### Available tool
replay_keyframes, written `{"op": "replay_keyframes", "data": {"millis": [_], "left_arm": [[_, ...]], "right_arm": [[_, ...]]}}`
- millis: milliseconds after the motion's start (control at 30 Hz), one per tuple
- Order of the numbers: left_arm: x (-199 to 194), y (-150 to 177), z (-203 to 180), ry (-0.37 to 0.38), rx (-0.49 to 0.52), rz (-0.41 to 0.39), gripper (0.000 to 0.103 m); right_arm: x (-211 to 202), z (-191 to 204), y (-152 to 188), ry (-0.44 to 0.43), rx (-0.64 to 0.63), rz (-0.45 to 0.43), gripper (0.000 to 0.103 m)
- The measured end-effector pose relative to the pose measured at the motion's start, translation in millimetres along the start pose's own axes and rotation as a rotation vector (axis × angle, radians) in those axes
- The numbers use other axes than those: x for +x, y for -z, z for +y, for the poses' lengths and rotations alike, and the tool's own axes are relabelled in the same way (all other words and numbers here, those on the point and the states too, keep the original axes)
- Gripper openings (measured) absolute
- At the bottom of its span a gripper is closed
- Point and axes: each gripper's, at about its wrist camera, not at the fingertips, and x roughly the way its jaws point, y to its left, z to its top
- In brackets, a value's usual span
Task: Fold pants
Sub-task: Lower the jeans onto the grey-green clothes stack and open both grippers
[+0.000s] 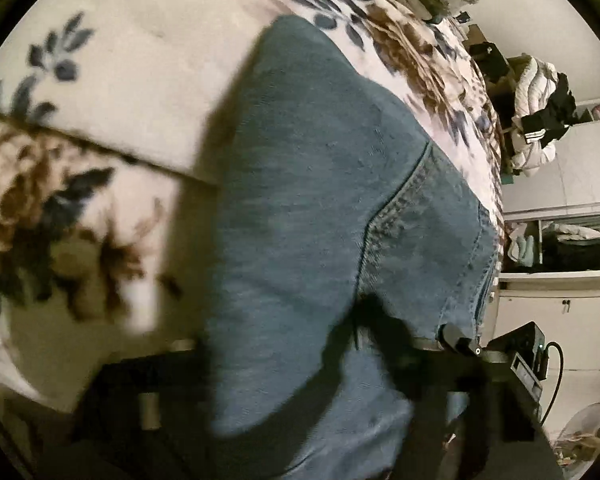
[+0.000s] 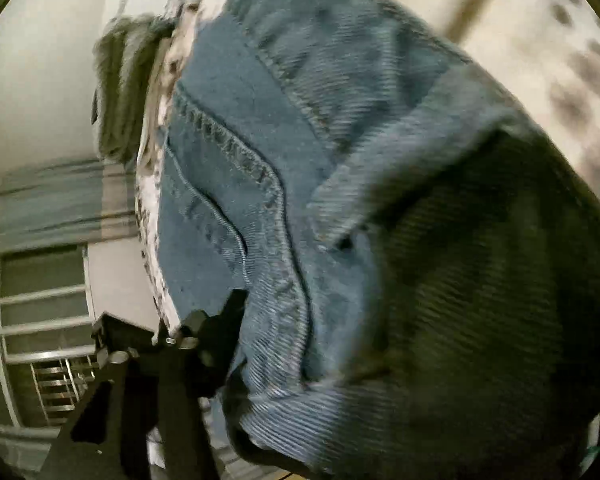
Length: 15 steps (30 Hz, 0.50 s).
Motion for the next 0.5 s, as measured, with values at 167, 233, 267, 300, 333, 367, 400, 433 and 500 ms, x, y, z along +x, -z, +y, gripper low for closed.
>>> {"op": "replay_keyframes", "data": {"millis": [167,233,267,300,333,367,400,433,500], "left_arm": [[-30.0,7.2,-12.3,0.045,0.012,-0.055,0.021],[-43.9,8.3,-22.1,0.049,0.010,-0.068,0.020],[-50.1,7.3,-27.4,0.055,0.003,-0.072,0.020],[-58.6,6.7,-32.5,0.062,0.001,-0.077,0.020],[-69.1,5.9,-37.7,0.070,-0.002,-0.088,0.020],[-78.3,5.0,-41.5,0.078,-0.006,-0.096,0.020],[-90.3,2.3,-48.5,0.084,-0.006,-0.101,0.020],[-98.4,0.0,-53.2,0.086,-0.010,-0.106,0.020],[-116.9,-7.5,-65.6,0.094,-0.013,-0.116,0.020]], "right_arm": [[-21.2,21.7,8.2,0.008,-0.015,-0.022,0.037],[-30.5,36.9,11.7,0.010,-0.021,-0.032,0.036],[-35.8,43.2,12.2,0.016,-0.027,-0.032,0.035],[-40.8,51.6,10.8,0.021,-0.028,-0.031,0.035],[-48.4,58.3,12.5,0.017,-0.028,-0.031,0.034],[-55.4,68.4,10.8,0.012,-0.029,-0.029,0.034],[-56.4,83.5,4.1,0.011,-0.035,-0.028,0.034],[-61.7,96.8,0.9,0.012,-0.049,-0.025,0.033],[-76.8,118.9,-1.1,0.008,-0.076,-0.015,0.033]]}}
